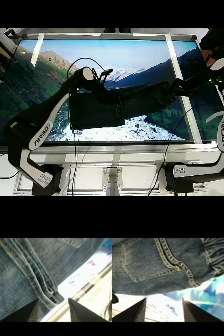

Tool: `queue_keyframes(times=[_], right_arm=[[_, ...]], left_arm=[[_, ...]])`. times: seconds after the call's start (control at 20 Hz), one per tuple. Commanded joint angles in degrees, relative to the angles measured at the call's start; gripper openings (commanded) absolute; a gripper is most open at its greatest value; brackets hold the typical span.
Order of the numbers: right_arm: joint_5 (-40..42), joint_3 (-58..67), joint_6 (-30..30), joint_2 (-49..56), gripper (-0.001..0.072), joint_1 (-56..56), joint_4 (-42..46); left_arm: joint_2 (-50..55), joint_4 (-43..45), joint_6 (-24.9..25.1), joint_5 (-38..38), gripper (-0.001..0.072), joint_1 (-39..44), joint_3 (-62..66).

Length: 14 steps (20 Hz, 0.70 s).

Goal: Fold the clothes and pants, and hang the long-sleeved shirts on hangers.

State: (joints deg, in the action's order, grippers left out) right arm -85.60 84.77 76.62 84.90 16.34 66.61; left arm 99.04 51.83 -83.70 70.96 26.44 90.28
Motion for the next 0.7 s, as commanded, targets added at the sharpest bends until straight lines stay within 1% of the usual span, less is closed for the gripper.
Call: queue_keyframes(times=[0.0,0.05,0.1,0.15,0.2,0.3,0.35,0.45,0.55,0.6,0.65], right_arm=[[2.19,-1.79,-2.43,-6.54,0.0476,0.13,4.28],[3.74,-4.22,-2.64,-9.55,0.0469,0.11,6.49],[5.35,-7.54,-2.64,-12.76,0.0408,0.13,7.67],[7.26,-11.43,-2.64,-15.93,0.0313,0.11,8.44],[9.57,-16.17,-2.62,-19.43,0.0236,0.11,8.48],[12.79,-25.0,-2.62,-25.49,0.0045,0.11,8.46],[13.62,-28.5,-2.62,-27.8,0.0043,0.11,8.46],[13.86,-33.35,-2.62,-30.99,0.0043,0.11,8.44],[13.31,-34.88,-2.62,-32.11,0.0045,0.11,8.35],[13.18,-34.86,-2.62,-32.13,0.0063,0.11,8.0],[13.2,-34.86,-2.62,-32.13,0.0174,0.11,7.37]], left_arm=[[-3.56,1.51,2.16,0.96,0.0437,-4.59,-0.42],[-5.46,2.95,1.6,0.79,0.0436,-6.69,-1.86],[-7.98,3.04,1.68,0.13,0.0435,-9.2,-4.57],[-10.58,3.08,2.29,-0.07,0.0435,-11.56,-7.91],[-13.51,3.28,3.48,-0.07,0.0435,-14.14,-12.22],[-18.86,6.21,4.28,-0.31,0.0435,-19.28,-21.09],[-21.22,7.76,4.28,-1.18,0.0436,-21.99,-25.38],[-25.38,8.15,4.72,-3.76,0.0436,-28.06,-33.33],[-27.17,8.17,6.01,-4.24,0.0436,-33.4,-38.49],[-27.12,8.17,7.32,-3.87,0.0437,-35.34,-40.15],[-27.08,8.15,8.5,-4.33,0.0449,-36.5,-41.48]])
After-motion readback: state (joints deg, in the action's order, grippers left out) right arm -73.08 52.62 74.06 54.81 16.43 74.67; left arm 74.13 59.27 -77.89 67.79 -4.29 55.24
